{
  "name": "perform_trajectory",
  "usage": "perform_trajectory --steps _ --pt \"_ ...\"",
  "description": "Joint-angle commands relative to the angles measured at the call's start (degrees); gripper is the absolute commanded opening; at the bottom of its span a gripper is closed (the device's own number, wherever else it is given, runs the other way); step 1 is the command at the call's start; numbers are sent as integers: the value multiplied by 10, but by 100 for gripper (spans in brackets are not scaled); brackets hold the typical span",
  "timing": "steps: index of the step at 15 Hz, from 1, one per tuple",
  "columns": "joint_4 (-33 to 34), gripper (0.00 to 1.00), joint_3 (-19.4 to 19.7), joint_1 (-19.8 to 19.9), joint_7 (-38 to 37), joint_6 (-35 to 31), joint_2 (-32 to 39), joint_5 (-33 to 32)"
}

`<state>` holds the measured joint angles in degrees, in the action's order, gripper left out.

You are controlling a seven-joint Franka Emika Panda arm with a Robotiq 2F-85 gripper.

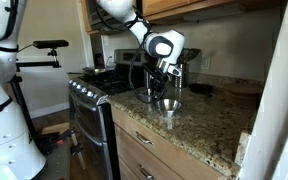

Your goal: Pour the contents of the left bowl into the right bowl

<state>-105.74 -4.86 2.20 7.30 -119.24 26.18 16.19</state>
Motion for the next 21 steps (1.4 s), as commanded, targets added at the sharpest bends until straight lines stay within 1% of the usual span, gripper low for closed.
perform_trajectory --steps 1,2,4,6,7,9,10,12,14,19,21 --pt "-2 15 7 -7 -20 -10 -2 -3" --pt "-2 12 7 -7 -20 -10 -2 -2" --pt "-3 9 7 -6 -23 -11 -2 -2" --pt "-3 14 8 -6 -24 -11 -2 -2" --pt "-4 13 8 -6 -25 -11 -2 -2" --pt "-3 15 8 -6 -26 -10 -2 -2" --pt "-2 40 8 -7 -27 -9 -2 -2" --pt "-2 42 7 -6 -28 -10 -2 0" --pt "-2 53 7 -6 -29 -11 -1 0" --pt "-4 86 7 -6 -31 -12 -1 0" --pt "-4 97 7 -7 -31 -12 -1 0"
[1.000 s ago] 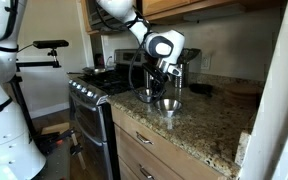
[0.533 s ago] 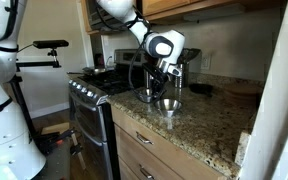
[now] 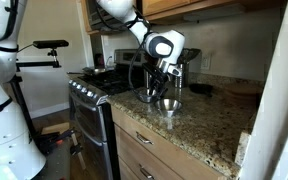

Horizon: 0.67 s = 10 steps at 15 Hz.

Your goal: Pour the contents of the left bowl into the right bowl

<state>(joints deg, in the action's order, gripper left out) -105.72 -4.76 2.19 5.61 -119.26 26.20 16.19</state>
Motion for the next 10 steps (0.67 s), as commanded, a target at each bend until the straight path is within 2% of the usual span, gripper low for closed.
perform_trajectory --steps 1,10 --pt "-4 100 6 -7 -14 -12 -1 0" --pt "-4 100 6 -7 -16 -12 2 0"
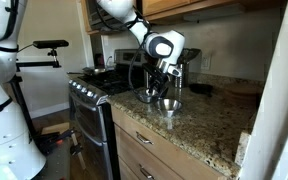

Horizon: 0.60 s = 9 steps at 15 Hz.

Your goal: Pour the contents of the left bowl into the right bowl

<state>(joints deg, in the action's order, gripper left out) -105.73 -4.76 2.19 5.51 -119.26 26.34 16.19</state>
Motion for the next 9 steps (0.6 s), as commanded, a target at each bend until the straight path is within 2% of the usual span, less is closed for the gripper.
perform_trajectory --steps 1,9 --pt "-4 100 6 -7 -15 -12 1 0" --pt "-1 100 5 -6 -13 -10 6 1"
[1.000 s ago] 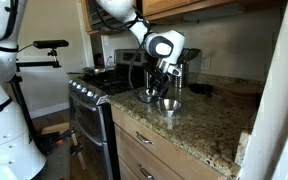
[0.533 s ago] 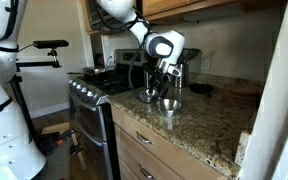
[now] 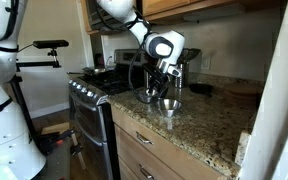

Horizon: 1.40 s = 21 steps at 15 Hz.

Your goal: Pour the contents of the left bowl into the right bowl

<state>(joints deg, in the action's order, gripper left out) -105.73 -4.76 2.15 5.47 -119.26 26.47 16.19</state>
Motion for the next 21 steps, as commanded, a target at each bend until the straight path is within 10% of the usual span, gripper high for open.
perform_trajectory --steps 1,5,6,17,21 --pt "-1 100 5 -6 -13 -10 5 1" --pt "0 100 5 -7 -13 -9 9 0" --pt "0 82 5 -7 -13 -9 10 0" --pt "-1 8 7 -7 -14 -9 11 -3" --pt "0 9 8 -8 -15 -8 8 -6"
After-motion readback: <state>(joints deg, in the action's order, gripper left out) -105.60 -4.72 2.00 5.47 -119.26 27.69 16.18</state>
